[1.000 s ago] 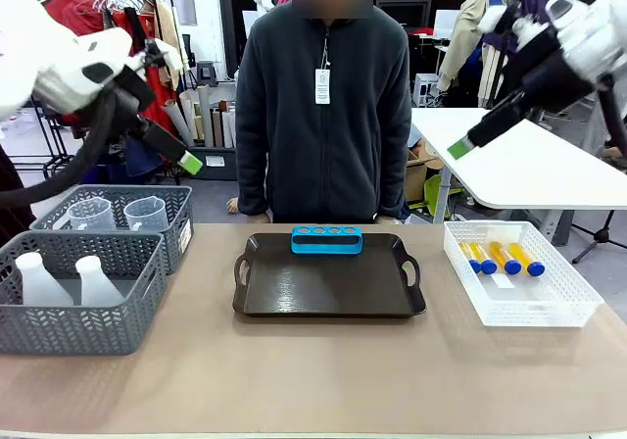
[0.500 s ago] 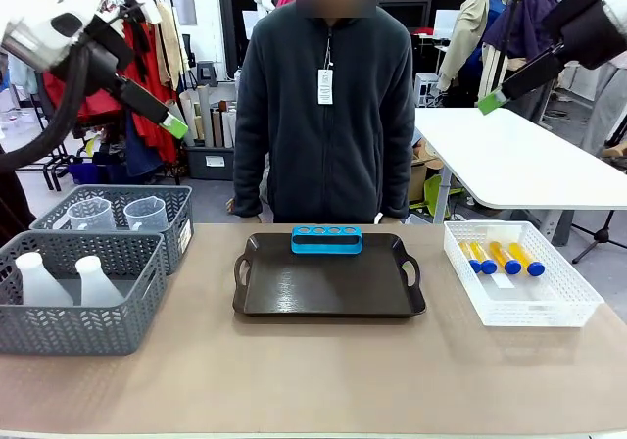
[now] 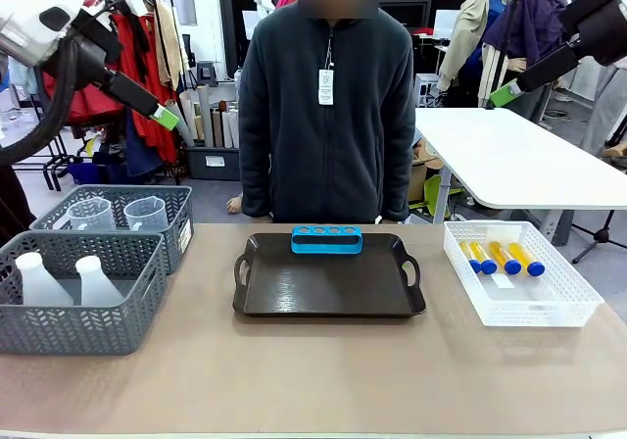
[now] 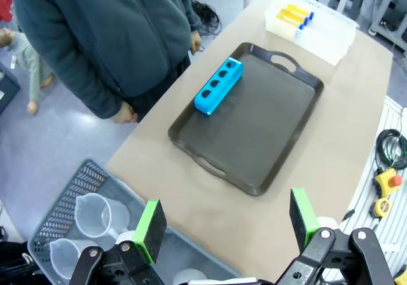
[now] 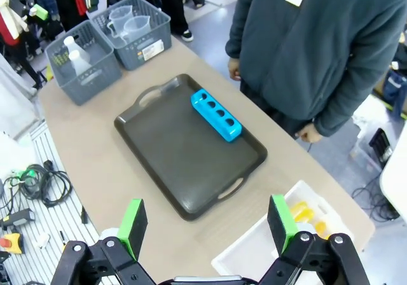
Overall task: Prepare the laboratory tools.
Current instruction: Pick up one Small flask and place it on the Handle tray.
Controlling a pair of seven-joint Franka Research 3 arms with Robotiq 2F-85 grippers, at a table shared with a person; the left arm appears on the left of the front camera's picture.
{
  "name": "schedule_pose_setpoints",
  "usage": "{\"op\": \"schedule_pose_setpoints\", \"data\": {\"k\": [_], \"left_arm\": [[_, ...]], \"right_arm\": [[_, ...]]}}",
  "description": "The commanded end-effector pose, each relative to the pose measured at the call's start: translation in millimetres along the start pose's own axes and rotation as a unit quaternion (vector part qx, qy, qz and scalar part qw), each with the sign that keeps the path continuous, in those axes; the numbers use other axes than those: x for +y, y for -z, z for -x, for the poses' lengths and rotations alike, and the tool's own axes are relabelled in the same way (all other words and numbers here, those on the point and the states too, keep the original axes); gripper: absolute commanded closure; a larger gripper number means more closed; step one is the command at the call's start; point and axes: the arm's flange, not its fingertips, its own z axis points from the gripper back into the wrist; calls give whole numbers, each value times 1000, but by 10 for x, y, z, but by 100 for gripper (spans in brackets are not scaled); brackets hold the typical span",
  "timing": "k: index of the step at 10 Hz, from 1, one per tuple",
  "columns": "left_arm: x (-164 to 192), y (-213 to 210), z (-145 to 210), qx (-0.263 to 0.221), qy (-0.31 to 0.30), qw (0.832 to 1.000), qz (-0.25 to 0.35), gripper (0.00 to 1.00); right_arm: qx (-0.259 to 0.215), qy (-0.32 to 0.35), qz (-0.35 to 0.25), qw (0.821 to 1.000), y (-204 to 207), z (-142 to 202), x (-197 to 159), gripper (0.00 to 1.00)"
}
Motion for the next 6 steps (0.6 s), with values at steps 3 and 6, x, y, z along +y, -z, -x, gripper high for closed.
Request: {"op": "schedule_pose_setpoints", "data": {"k": [3,6], "left_arm": [[0,-6,-2,0,1,1000,-1,0],[0,-6,-2,0,1,1000,-1,0]], "right_arm": [[-12,-9,5,1000,56,5,-113,0],[-3,8,-2,1000,-11,47,-60,0]]}}
